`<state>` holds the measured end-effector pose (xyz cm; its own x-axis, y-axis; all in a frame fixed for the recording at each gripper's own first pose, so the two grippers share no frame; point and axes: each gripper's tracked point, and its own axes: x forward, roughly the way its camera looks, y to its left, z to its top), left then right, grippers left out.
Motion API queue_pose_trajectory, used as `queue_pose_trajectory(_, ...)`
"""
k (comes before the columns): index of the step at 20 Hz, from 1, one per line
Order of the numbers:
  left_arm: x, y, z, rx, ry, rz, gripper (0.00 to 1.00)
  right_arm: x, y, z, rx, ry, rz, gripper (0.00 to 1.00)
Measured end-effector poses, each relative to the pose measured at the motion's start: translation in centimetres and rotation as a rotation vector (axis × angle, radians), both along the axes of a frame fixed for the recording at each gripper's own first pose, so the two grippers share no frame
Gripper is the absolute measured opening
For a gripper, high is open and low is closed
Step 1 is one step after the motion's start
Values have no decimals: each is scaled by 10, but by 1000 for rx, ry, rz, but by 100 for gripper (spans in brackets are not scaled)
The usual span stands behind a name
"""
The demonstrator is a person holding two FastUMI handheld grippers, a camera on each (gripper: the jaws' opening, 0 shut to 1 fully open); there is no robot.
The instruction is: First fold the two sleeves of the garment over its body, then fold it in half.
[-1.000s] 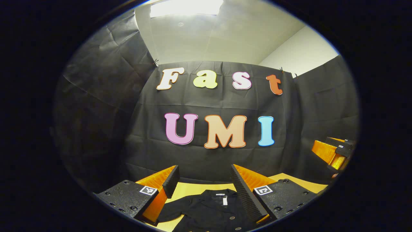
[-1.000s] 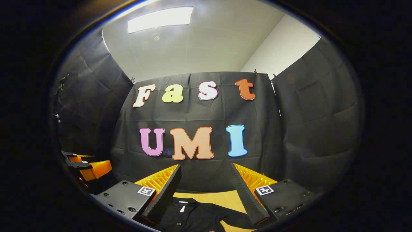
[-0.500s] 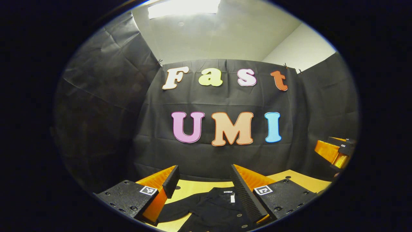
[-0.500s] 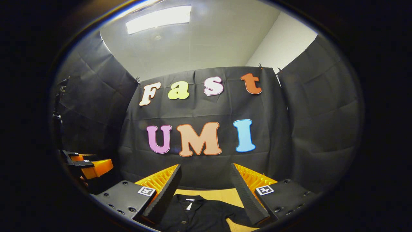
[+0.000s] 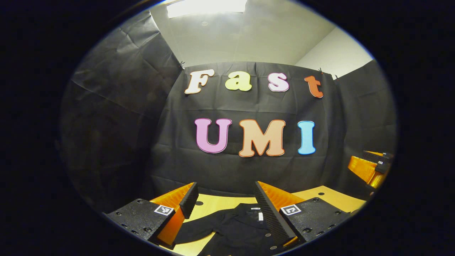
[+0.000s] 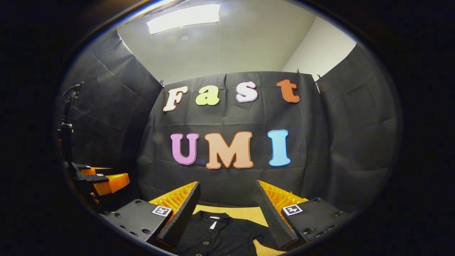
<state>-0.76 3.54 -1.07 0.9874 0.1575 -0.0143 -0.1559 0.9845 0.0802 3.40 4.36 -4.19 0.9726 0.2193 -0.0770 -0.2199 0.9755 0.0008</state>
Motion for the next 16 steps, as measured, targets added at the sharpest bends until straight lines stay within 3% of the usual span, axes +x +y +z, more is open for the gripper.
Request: queue_pose_trajectory(16, 10, 1, -5, -13, 10, -54, 92, -5, 7, -7, -27, 12, -38, 98)
